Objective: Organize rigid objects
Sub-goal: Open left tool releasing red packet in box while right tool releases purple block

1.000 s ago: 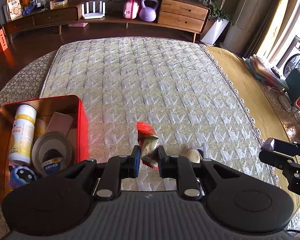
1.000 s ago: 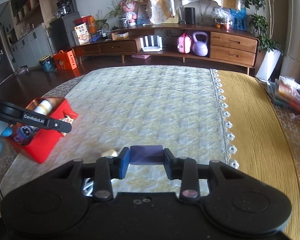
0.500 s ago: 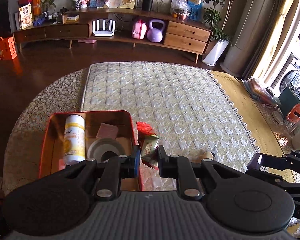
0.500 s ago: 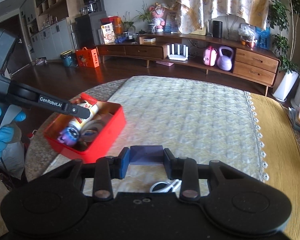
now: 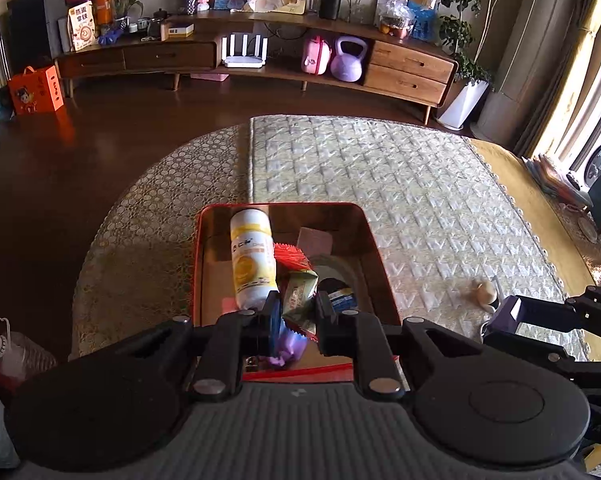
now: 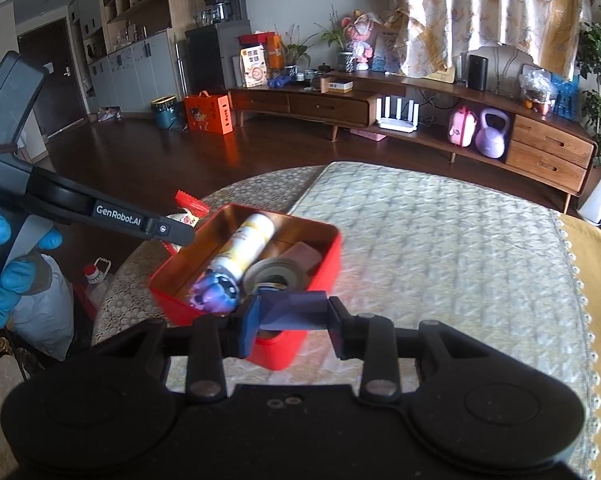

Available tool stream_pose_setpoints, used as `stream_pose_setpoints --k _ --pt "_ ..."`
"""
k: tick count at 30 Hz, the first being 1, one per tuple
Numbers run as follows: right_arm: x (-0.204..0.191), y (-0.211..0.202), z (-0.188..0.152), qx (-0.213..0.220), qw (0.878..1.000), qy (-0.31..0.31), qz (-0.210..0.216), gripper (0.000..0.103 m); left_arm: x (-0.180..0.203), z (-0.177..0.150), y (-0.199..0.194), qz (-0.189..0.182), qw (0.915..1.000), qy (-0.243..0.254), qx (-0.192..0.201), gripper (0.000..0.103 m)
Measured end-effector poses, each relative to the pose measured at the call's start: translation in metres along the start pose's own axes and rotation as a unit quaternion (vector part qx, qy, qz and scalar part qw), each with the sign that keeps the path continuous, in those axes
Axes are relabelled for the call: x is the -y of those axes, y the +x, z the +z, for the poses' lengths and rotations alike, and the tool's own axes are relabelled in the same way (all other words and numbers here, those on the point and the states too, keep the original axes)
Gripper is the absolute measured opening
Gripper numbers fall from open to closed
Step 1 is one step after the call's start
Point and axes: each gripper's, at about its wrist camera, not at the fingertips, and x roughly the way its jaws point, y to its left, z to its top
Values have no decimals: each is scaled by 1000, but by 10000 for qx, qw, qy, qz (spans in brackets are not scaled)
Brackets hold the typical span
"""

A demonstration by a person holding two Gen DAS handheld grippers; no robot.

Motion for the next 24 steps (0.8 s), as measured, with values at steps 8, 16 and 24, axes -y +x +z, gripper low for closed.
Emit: stream_pose_setpoints --k 8,16,24 --pt "-24 49 -3 -243 9996 -109 -78 35 -26 -10 34 200 9993 129 -299 17" --pt "-34 90 -3 -455 9988 -50 -180 35 -31 -10 67 237 9978 350 -516 17" --pt "-40 115 -6 -672 9972 -123 -303 35 -24 -9 82 339 9950 663 -667 17"
